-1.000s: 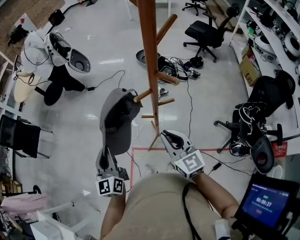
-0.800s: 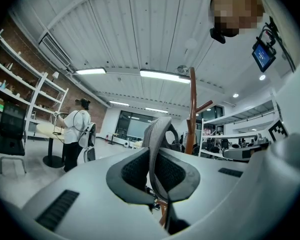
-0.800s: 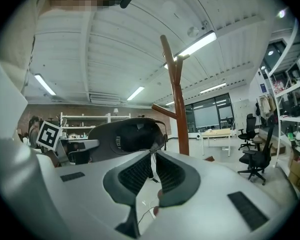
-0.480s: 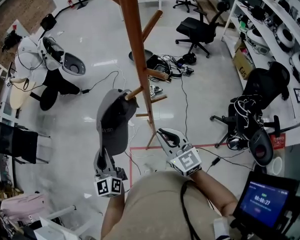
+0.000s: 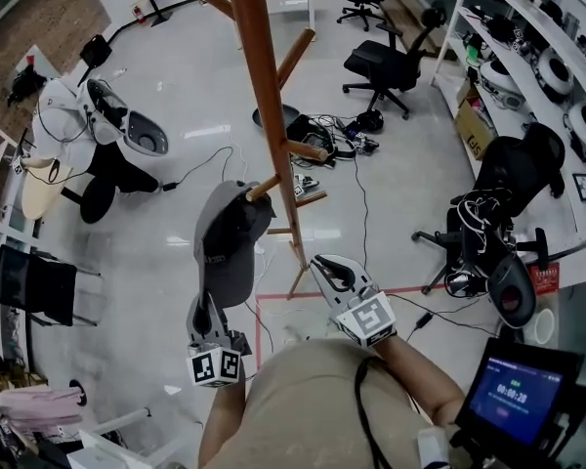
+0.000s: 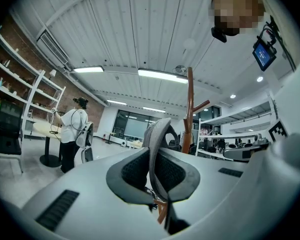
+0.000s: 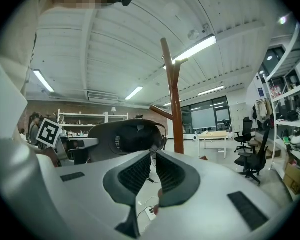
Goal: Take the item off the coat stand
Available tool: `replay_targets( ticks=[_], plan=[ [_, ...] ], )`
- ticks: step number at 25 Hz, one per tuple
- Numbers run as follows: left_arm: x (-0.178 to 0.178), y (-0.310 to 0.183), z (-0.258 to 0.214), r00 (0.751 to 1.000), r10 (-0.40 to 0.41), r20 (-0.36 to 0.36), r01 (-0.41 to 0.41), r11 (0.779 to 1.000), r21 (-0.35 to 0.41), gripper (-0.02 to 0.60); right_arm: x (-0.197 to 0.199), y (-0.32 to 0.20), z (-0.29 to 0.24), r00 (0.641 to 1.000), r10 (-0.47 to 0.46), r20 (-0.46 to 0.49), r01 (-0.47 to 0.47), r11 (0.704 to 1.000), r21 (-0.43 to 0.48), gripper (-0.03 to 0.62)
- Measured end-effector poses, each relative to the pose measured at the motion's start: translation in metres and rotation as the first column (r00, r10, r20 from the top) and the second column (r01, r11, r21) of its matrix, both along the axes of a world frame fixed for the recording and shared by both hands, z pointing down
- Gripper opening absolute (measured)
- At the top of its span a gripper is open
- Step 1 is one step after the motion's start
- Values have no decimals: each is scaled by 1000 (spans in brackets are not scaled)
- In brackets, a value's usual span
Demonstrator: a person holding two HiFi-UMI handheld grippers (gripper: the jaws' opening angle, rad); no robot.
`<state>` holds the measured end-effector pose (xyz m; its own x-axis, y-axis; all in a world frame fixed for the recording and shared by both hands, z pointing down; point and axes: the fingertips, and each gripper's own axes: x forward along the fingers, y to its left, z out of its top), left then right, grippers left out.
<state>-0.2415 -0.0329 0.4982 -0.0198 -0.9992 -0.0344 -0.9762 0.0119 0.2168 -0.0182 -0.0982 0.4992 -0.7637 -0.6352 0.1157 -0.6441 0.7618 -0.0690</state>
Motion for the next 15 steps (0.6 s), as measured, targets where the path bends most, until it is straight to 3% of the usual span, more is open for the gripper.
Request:
replay_targets(
  ticks=[15],
  plan=[
    [-18,3,1,999,-45,11,45,999,15,32,3,-6,-17,1000,-7,23,6,999,38,20]
  ],
)
